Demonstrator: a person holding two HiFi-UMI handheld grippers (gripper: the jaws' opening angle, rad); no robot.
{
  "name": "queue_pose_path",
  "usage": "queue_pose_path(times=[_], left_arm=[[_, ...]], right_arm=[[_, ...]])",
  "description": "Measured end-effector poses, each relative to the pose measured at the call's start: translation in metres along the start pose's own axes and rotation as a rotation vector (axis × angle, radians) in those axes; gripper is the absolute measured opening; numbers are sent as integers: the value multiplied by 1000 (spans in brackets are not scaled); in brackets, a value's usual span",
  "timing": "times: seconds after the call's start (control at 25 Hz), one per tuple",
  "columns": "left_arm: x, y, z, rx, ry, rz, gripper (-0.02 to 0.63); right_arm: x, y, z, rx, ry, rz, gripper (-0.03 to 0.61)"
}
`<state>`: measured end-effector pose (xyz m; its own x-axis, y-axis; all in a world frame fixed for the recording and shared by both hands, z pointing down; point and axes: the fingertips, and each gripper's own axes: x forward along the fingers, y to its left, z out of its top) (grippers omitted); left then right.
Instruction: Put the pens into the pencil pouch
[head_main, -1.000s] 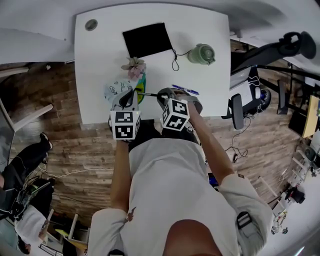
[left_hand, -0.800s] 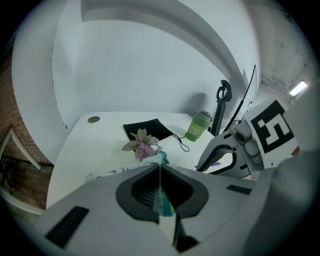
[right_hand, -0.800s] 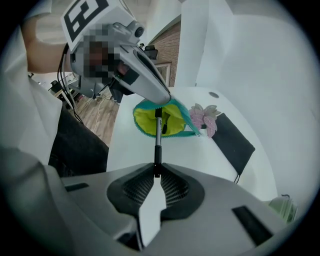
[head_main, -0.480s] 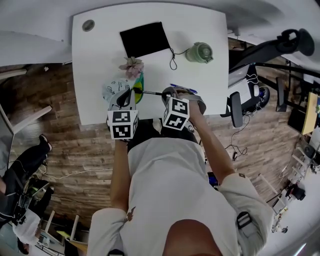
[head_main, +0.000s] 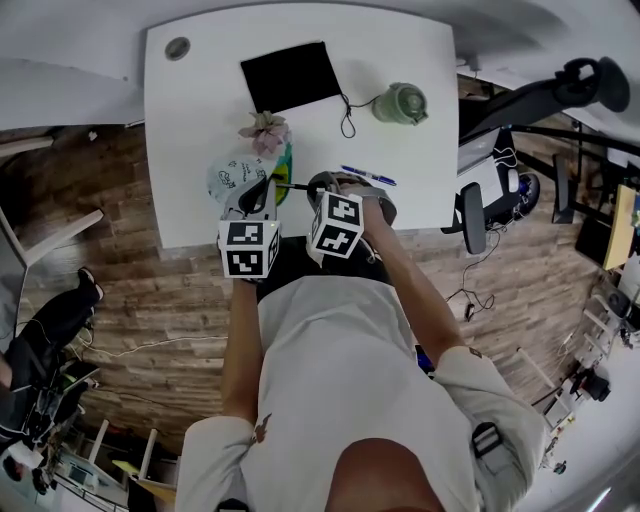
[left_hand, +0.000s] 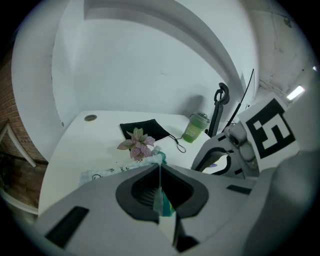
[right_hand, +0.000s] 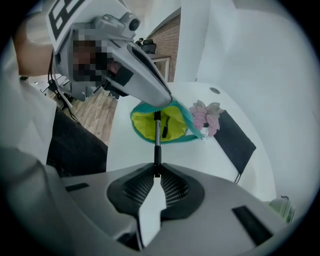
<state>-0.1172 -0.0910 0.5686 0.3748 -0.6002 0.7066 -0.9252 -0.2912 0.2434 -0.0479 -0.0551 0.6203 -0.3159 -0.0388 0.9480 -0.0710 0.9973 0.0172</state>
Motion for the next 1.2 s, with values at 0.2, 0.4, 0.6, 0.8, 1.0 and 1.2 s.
queue_pose_path(times=[0.2, 0.4, 0.6, 0.8, 1.0, 1.2], left_arm=[[1, -2, -1, -51, -17, -50, 3], [1, -7, -2, -99, -36, -86, 3], [-1, -6, -1, -129, -51, -108, 3], [1, -4, -2, -125, -49, -112, 5], [4, -5, -3, -108, -44, -112, 4], [6, -7, -2, -98, -35, -111, 5]], right_arm=[[3, -2, 19, 14, -60, -4, 43], [10, -2, 38, 8, -99, -2, 43], [20, -3, 50, 15, -174, -2, 43], [29, -7, 56, 46, -247, -32, 44], [28, -8, 55, 85, -291, -42, 81], [17, -10, 49, 112, -316, -53, 115]])
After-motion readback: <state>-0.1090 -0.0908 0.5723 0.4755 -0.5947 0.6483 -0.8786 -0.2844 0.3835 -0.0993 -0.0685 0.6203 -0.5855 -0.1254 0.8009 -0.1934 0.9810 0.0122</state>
